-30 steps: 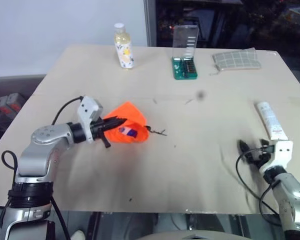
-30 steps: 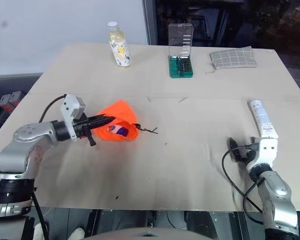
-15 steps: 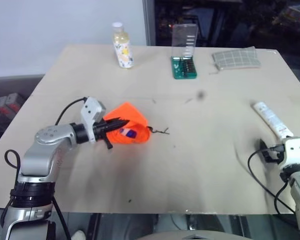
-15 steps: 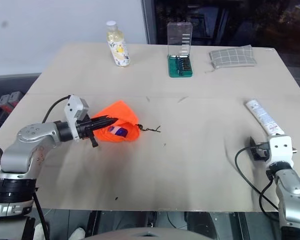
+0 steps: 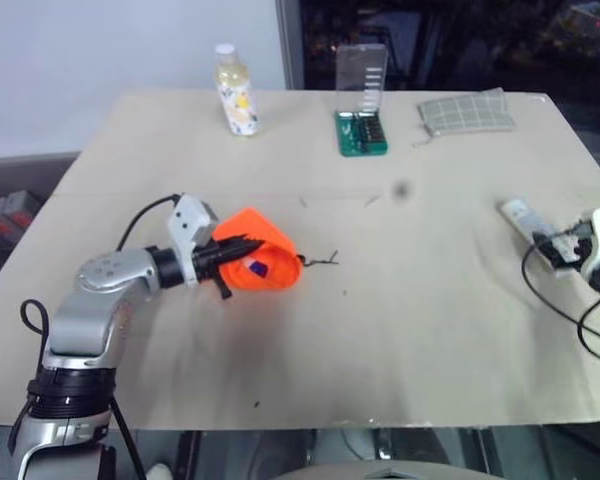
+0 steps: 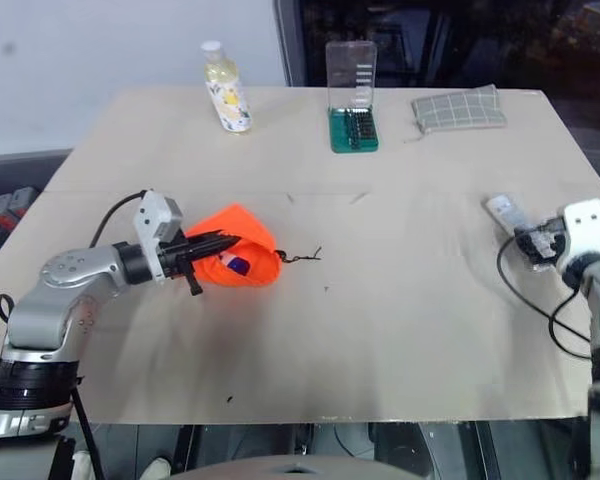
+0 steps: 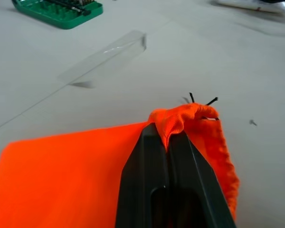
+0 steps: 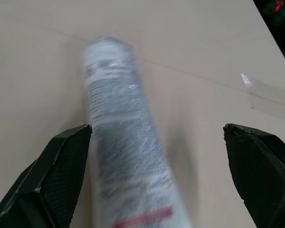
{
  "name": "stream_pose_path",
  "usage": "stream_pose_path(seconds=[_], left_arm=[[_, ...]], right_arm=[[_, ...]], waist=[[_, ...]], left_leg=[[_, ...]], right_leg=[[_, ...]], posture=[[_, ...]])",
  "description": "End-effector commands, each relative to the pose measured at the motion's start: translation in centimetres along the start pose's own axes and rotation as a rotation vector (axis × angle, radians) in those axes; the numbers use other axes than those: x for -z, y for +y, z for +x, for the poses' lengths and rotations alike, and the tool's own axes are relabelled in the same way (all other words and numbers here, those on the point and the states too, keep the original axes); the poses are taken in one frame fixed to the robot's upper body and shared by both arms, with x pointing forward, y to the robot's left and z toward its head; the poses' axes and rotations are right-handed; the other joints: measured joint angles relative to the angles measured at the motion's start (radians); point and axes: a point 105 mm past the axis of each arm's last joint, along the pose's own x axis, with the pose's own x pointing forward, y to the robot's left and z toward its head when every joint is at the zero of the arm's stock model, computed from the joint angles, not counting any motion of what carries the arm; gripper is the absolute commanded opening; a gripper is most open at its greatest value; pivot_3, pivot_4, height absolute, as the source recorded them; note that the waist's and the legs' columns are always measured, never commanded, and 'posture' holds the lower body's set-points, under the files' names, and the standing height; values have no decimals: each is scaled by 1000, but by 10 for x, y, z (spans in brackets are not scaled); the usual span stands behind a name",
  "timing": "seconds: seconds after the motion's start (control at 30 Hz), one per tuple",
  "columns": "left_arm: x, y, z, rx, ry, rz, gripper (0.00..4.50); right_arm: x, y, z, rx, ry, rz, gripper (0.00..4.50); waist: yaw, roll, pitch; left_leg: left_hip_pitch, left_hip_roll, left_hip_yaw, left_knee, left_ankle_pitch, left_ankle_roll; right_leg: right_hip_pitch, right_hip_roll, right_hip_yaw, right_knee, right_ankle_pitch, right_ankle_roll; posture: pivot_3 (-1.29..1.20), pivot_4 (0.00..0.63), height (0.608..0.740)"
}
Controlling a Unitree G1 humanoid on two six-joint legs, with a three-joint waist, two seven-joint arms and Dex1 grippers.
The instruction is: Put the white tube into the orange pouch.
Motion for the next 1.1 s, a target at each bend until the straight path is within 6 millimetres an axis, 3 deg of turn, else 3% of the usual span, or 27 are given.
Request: stream_pose_path(seconds=[0.03, 0.13, 0.3, 0.53, 0.63, 0.73, 0.77, 0.93, 1.0, 1.1], left_arm=[[-13, -1, -2, -4, -40, 43, 8], [-12, 1, -6, -20, -38, 44, 8], [-10, 2, -11, -45, -34, 37, 8], [-9, 0, -11, -50, -39, 30, 8], [-11, -1, -10, -46, -45, 28, 0], [-11, 0, -9, -43, -45, 27, 0], [-11, 0, -9, -41, -45, 27, 0], [-11, 0, -7, -29, -45, 23, 0], [-10, 0, -6, -24, -45, 18, 0], [-10, 0, -5, -17, -51, 6, 0]], right_arm=[[2, -8, 4, -49, 65, 52, 4500], [2, 1, 7, -160, 106, 153, 4500], [2, 12, 4, -286, 136, 174, 4500], [29, 3, -3, -236, 256, 26, 4500], [30, 2, -3, -221, 247, 43, 3718], [29, 2, -4, -223, 241, 39, 2571], [29, 2, -4, -224, 240, 38, 1923], [18, 8, -5, -265, 202, -7, 480], [2, 21, -7, -349, 133, 5, 480], [-30, 64, -26, -607, 30, 38, 480]], waist=[[0, 0, 0], [0, 0, 0], [1, 0, 0], [2, 0, 0], [3, 0, 0], [4, 0, 0], [4, -1, 0], [4, -2, -1], [5, -2, -1], [4, 0, 0]], left_leg=[[0, 0, 0, 0, 0, 0], [-1, 0, 0, 0, 0, 0], [-2, 0, 0, 0, 0, 0], [-1, 0, -1, 0, 0, 0], [-1, 0, -1, 1, 0, 0], [-1, -1, -1, 1, 0, 0], [-1, -1, -1, 2, 0, 0], [-1, -1, -1, 2, 0, -1], [-1, -1, -1, 2, 0, 0], [-2, 0, -3, 2, 0, 0]], right_leg=[[0, 0, 0, 0, 0, 0], [0, 0, 0, -2, 0, 0], [0, -1, 0, -2, 0, 0], [0, -1, -1, -1, 0, 0], [1, -2, -1, -1, 0, 0], [1, -3, -1, -1, 1, 1], [1, -3, -1, -1, 1, 2], [1, -3, -1, -1, 1, 2], [1, -4, -1, -1, 1, 2], [1, -3, -1, -1, 1, 2]], posture=[[0, 150, 740], [0, 150, 740], [0, 150, 740], [0, 150, 740], [0, 150, 740], [0, 150, 740], [0, 150, 740], [0, 150, 740], [0, 150, 740], [0, 150, 740]])
